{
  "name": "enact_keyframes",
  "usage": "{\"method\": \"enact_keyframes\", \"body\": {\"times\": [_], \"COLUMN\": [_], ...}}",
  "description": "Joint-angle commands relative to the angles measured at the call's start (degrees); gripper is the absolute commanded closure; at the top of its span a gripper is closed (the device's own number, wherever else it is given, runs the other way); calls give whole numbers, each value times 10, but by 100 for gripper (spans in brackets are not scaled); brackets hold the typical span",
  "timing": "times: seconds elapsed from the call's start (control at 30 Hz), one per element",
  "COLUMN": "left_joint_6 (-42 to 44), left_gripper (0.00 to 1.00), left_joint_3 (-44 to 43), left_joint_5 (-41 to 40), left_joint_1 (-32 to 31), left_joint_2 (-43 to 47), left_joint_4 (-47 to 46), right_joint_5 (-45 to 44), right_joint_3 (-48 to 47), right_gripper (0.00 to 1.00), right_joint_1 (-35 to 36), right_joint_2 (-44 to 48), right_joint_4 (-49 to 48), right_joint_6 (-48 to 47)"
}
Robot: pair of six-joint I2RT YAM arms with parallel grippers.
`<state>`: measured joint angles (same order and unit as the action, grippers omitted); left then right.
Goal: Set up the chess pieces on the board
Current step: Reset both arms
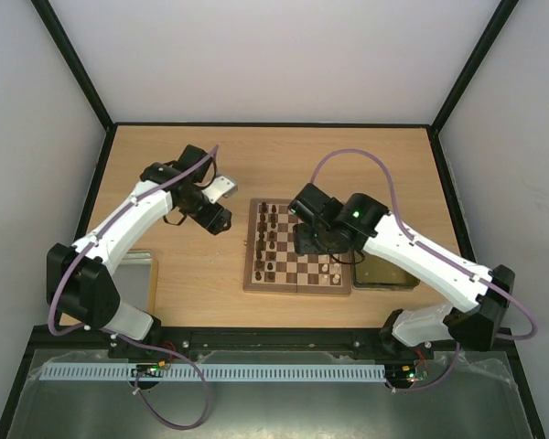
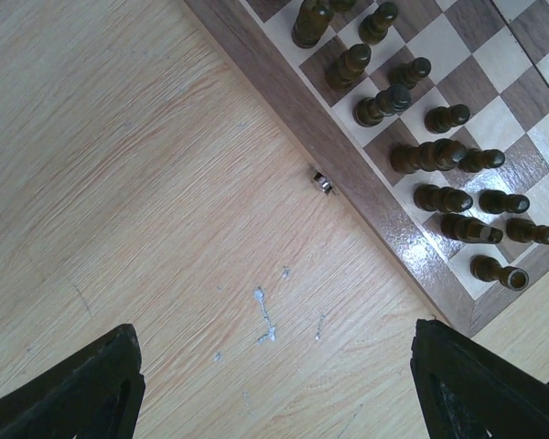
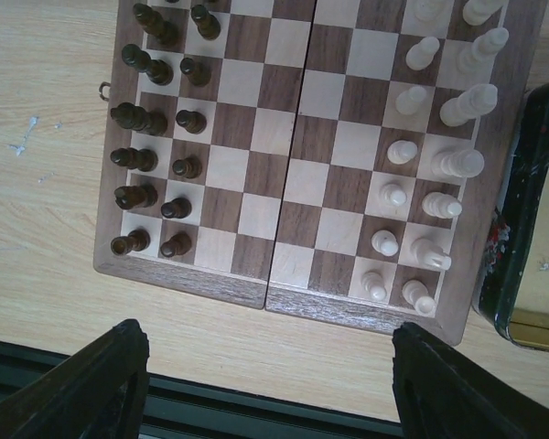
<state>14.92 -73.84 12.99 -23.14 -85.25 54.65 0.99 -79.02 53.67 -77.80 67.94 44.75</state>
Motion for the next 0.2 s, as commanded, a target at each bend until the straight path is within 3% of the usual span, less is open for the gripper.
{"method": "enact_keyframes", "body": {"times": [0.0,0.17], "left_joint_6": [6,5], "left_gripper": [20,20], "left_joint_3": [-4,-4], "left_joint_5": [11,12], "left_joint_1": [-4,-5], "left_joint_2": [5,4], "left_joint_4": [14,13], "right_joint_5": [-7,-12], "right_joint_3": [25,24], "right_gripper": [31,31], "right_joint_1": [-4,-5], "right_joint_2": [32,29], "right_joint_4": [-25,-21], "right_joint_6": [22,23]}}
